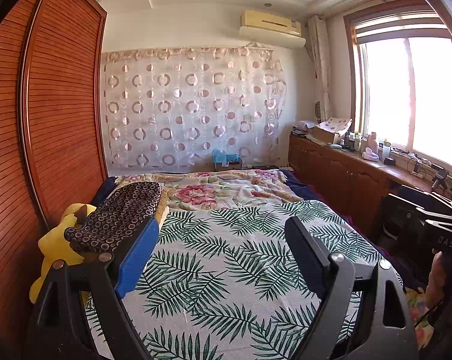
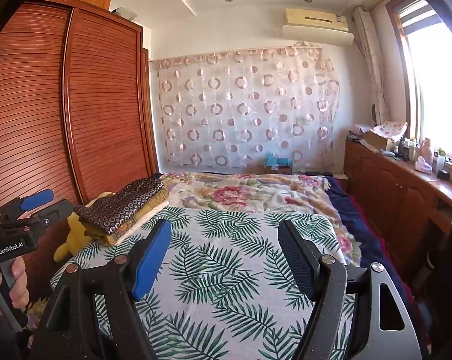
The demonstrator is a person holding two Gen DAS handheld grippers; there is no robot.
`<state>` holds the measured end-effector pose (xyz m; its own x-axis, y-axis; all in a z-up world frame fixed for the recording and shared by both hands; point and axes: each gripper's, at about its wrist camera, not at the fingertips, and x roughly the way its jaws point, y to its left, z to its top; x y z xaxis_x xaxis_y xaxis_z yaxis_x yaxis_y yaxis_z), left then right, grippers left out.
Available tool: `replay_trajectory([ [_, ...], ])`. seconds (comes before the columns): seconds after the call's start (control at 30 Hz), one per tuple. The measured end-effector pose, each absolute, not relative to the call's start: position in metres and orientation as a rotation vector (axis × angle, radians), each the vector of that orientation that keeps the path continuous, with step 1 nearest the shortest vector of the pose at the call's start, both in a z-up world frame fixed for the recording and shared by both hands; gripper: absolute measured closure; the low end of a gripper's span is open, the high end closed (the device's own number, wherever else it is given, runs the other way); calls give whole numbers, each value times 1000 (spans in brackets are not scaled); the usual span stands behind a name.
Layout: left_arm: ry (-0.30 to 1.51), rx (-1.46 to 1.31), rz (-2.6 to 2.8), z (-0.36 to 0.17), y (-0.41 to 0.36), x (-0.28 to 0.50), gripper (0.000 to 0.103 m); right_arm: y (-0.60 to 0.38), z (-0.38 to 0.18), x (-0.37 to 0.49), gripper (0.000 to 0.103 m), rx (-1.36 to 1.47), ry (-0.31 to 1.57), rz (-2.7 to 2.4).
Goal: Fold small clothes
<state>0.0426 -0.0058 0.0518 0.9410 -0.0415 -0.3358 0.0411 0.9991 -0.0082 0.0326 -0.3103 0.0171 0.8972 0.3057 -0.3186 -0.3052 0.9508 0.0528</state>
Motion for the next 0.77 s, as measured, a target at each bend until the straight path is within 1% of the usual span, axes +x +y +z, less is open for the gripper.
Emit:
replay_trajectory([
  [0.77,337,0,-46,53,-11,38,17,-314,15,30,27,3,322,308],
])
